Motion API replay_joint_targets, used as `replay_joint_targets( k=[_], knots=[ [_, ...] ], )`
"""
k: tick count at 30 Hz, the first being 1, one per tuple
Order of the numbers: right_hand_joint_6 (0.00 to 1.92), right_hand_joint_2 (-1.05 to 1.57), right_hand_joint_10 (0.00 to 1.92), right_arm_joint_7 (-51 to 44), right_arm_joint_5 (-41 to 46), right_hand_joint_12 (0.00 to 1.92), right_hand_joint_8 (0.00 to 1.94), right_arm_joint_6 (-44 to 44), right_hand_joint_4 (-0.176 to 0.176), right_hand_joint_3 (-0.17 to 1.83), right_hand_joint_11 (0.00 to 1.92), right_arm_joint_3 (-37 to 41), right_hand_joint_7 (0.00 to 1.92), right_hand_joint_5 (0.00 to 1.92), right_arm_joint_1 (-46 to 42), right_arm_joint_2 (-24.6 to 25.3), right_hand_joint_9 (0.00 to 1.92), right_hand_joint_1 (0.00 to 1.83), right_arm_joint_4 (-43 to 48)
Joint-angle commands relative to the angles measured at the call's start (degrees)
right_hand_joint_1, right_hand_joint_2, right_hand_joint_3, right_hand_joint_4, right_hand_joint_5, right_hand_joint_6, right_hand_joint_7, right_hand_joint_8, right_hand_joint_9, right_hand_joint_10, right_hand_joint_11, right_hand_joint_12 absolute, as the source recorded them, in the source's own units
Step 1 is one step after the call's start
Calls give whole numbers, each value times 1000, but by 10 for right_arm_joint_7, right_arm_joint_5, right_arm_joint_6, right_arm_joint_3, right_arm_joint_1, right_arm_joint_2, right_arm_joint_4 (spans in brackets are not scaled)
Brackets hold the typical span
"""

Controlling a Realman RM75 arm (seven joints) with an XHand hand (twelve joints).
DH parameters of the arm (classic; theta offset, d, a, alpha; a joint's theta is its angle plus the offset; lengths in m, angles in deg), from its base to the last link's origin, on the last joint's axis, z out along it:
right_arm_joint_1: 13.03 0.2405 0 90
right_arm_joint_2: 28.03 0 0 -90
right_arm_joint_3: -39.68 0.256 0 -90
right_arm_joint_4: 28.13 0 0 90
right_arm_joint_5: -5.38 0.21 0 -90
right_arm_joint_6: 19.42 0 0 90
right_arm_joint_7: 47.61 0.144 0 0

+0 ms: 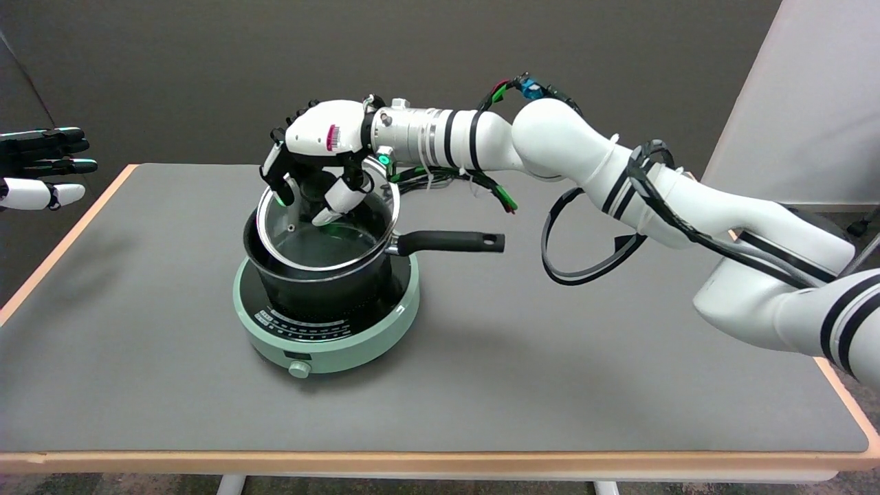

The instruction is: Pick up the pot lid.

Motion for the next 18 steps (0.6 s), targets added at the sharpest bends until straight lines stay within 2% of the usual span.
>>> replay_joint_targets(
  k=[1, 6, 18],
  knots=[
    [957, 951, 1012, -1, 0, 1107, 1167, -2, 176, 372, 644, 0, 926, 726, -2, -3, 899, 1357, 6],
    [960, 949, 1194, -1, 0, 1229, 1171, -2, 176, 378, 721, 1, 925, 735, -2, -3, 915, 1358, 5],
    [947, 959, 1241, -1, 0, 1250, 1192, -2, 176, 372, 728, 1, 910, 741, 13, -3, 911, 1355, 4]
  ],
)
